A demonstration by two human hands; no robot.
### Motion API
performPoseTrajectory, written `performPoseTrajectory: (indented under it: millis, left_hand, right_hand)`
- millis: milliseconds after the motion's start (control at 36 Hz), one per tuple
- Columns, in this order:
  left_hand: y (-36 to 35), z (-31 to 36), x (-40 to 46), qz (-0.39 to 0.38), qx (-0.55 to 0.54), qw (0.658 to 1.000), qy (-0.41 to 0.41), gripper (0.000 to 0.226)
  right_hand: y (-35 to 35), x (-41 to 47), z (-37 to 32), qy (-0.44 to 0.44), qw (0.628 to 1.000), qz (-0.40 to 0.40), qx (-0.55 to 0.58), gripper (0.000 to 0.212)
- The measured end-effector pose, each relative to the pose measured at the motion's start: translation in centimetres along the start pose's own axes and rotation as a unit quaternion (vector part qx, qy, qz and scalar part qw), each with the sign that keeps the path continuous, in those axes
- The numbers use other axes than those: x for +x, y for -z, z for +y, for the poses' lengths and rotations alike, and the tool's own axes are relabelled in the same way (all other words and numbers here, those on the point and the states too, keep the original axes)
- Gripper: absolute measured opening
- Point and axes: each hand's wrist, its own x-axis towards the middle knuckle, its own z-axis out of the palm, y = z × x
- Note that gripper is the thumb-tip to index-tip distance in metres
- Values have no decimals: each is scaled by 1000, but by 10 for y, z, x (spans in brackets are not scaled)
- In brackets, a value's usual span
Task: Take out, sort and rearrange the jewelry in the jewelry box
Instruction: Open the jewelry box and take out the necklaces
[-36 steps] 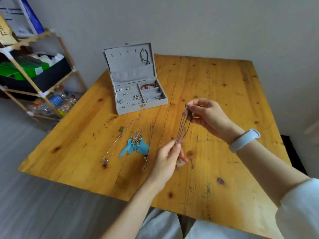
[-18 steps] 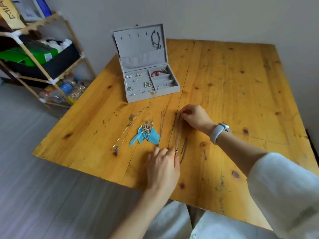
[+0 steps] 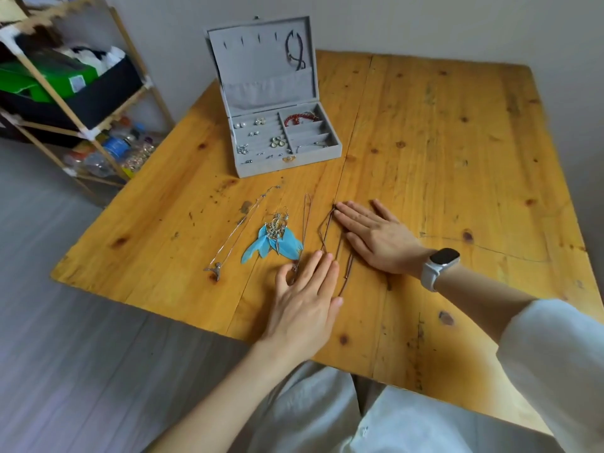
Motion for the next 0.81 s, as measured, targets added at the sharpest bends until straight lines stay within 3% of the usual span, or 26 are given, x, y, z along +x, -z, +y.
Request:
performPoseTrajectory:
  millis: [111,278,444,611,806]
  left_hand:
    - [1,-2,-1,-15,1,1000,-1,53]
    - [20,-12,17,20,-89,996,8,55]
    - [58,-47,81,67,-87,993,39,62]
    - [101,-108,178,92,-20,991,91,45]
    - [134,-180,283,119,84,980,139,57]
  right_hand:
    - [3,5,4,-16,1000,9,21,65]
    - [18,11,1,-42,976,71,203,45]
    - [60,49,2,-70,962,150,217,33]
    - [101,126,23,-112,952,186,217,29]
    - [133,230,53,-162,914,237,288,33]
